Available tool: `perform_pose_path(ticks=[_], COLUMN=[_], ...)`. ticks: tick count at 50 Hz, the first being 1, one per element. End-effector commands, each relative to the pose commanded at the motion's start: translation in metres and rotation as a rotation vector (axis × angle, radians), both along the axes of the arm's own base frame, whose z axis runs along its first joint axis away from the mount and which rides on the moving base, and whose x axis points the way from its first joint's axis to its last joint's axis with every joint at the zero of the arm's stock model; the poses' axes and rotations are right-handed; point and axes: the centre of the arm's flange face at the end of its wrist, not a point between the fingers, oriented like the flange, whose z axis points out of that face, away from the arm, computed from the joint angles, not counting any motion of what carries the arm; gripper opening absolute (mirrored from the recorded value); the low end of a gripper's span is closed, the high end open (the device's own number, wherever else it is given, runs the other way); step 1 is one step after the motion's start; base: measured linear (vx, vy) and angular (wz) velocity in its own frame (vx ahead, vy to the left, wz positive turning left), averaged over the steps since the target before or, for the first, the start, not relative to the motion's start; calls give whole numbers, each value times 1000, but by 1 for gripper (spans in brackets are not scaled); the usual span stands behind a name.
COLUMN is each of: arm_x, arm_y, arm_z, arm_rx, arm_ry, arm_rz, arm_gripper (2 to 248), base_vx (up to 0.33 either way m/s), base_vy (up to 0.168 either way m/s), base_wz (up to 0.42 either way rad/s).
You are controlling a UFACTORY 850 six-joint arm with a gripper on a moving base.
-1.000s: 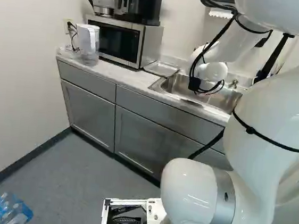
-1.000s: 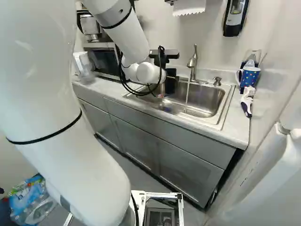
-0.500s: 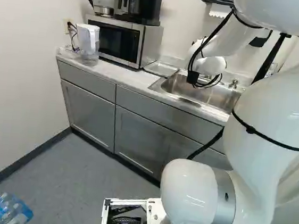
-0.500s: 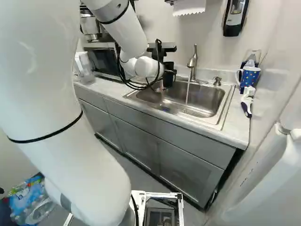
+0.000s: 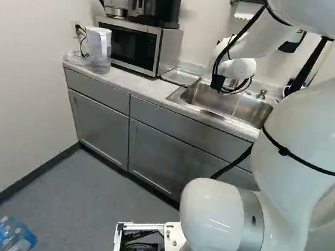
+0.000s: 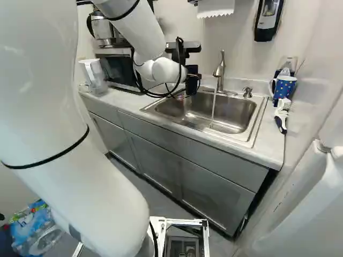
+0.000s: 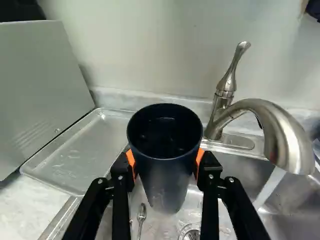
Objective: Rinse the cup and place it in the tray
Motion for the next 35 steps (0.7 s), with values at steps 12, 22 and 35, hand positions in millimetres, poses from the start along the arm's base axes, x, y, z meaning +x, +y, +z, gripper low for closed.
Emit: perform_pose_path(ticks=[12, 22, 35], arm_x=[-2, -5, -5], arm_y=[1, 1, 2], arm_z=[11, 19, 22], arm_rx=[1, 3, 3], arm_ry=[5, 9, 11], arm_rz=[0, 0, 0], arm_gripper=[126, 126, 126], base_vx=[0, 0, 0], base_vy=[0, 0, 0], base_wz=[0, 0, 0])
